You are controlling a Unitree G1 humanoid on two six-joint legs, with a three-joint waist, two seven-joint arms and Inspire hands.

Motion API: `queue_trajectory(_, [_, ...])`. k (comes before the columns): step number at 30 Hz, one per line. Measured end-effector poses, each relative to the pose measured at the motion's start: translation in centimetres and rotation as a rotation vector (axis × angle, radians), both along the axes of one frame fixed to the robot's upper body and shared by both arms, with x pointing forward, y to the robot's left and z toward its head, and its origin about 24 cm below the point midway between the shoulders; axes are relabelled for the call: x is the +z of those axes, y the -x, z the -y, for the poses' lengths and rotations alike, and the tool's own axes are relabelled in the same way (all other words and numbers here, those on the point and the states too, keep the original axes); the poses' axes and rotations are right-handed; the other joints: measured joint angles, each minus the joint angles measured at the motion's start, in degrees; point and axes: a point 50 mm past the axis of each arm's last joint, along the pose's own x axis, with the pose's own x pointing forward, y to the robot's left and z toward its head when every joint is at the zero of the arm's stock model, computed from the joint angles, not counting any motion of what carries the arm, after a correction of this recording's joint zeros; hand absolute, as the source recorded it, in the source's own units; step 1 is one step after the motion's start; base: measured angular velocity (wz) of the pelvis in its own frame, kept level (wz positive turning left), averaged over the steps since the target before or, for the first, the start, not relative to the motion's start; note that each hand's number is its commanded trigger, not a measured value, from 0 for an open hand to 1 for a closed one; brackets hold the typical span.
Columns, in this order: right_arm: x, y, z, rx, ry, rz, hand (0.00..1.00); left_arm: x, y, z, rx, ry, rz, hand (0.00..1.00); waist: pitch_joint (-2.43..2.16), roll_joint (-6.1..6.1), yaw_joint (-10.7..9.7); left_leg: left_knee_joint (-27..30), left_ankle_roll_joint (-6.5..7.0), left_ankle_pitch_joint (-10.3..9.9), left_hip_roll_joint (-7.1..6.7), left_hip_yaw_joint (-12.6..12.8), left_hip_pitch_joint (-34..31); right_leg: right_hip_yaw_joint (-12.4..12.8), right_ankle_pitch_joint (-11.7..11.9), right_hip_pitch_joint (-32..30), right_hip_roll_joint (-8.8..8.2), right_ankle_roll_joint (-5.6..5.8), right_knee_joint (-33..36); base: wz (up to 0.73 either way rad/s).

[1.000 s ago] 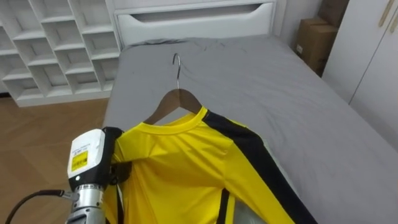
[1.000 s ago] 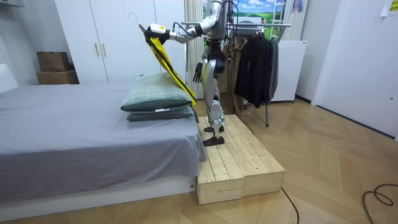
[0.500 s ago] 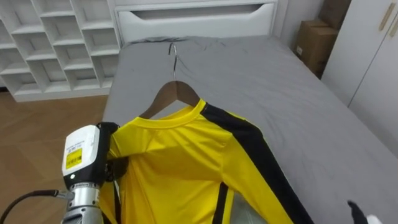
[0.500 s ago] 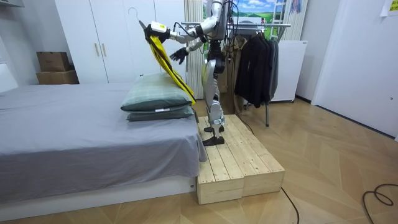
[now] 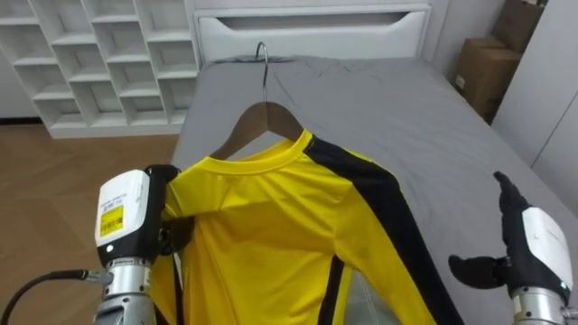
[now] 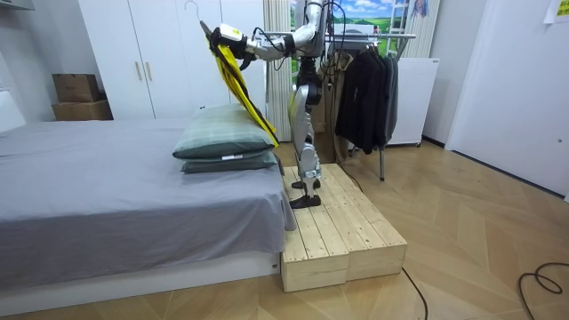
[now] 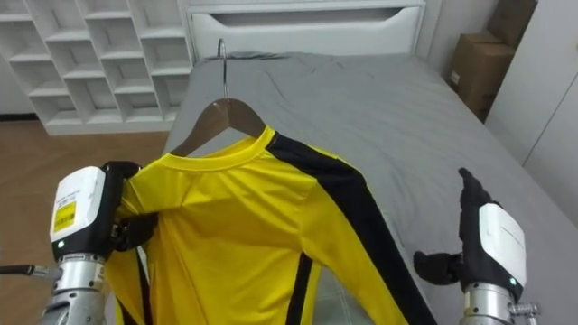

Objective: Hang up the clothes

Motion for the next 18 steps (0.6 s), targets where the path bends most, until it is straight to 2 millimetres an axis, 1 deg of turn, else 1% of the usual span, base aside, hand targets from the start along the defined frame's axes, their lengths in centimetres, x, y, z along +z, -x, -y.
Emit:
queue_trajectory(4, [1.1,-0.4,-1.2,0.054,0.011,0.051,0.0,0.5,-0.2,0.3,-0.015,0.0,0.0,1.0,0.03,0.08,0.1,-0.2,-0.01,0.0,0.03,0.2,0.0,0.2,0.0,-0.1,0.02,-0.02,0.0,-0.03])
queue_trajectory(7, [1.5,-0.5,-1.8,0.073,0.013,0.071,0.0,0.7,-0.2,0.4,-0.019,0.001,0.009,1.0,0.08,0.18,0.4,-0.4,-0.01,0.0,0.02,0.1,0.0,0.1,0.0,-0.1,0.01,-0.04,0.0,0.0])
queue_trajectory(11, [1.9,-0.6,-2.3,0.092,0.014,0.095,0.0,0.7,-0.2,0.4,-0.02,0.002,0.01,1.0,0.22,0.44,0.7,-0.4,-0.02,0.0,0.02,0.0,-0.1,-0.1,0.0,-0.2,0.0,-0.05,0.1,0.0])
queue_trajectory(18, [3.4,-1.7,-2.9,0.116,0.024,0.157,0.0,0.9,-0.2,0.5,-0.02,0.002,0.018,1.0,0.2,0.46,0.9,-0.7,-0.01,0.0,-0.03,0.0,0.0,-0.1,0.0,-0.3,-0.04,-0.05,0.1,0.0])
